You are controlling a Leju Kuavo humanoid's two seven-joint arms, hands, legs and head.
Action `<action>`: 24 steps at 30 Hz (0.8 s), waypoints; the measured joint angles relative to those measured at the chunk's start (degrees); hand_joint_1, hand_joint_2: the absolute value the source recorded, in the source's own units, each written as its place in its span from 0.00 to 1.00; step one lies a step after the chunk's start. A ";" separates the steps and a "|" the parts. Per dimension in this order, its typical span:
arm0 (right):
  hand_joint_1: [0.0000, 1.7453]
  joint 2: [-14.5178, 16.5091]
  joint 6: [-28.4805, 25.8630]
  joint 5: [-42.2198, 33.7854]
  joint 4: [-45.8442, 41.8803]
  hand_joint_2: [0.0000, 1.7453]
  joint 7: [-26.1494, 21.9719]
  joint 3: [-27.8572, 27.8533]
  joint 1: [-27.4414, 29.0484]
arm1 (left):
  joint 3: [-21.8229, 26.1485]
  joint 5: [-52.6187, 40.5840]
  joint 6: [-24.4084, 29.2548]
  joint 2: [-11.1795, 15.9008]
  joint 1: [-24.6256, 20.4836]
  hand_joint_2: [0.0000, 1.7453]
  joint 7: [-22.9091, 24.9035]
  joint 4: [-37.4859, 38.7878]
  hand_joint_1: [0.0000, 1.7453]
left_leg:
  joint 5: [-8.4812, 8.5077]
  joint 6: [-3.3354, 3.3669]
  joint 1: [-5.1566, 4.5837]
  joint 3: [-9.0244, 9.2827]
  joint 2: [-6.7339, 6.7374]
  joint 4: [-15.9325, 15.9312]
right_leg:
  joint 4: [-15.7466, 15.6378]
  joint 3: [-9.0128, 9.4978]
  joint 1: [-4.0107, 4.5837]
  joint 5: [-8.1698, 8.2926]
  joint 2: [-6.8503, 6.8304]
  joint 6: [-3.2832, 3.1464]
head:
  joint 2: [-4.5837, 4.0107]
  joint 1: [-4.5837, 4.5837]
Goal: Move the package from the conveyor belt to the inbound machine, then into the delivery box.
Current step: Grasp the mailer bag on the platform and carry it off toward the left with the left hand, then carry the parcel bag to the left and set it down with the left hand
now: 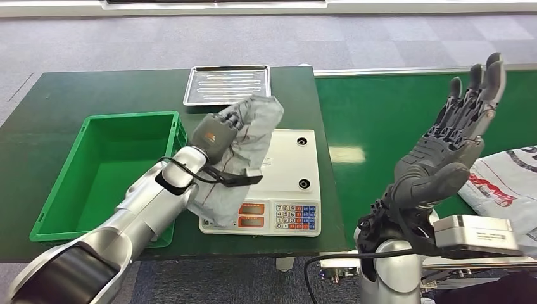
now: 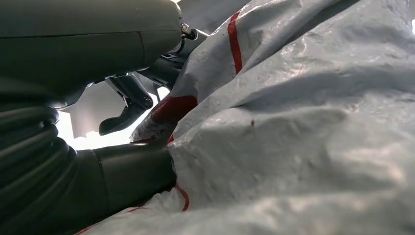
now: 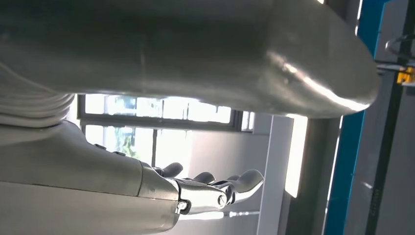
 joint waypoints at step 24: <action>0.00 -0.14 1.95 -1.76 1.56 0.00 -0.13 -0.07 -0.03 | 5.28 -3.45 -14.79 20.89 -11.61 1.00 25.90 -0.69 0.50 | 0.09 -0.22 0.20 -0.04 -0.15 -0.06 | 0.03 0.00 0.27 -0.03 -0.05 -0.16 | 0.01 0.01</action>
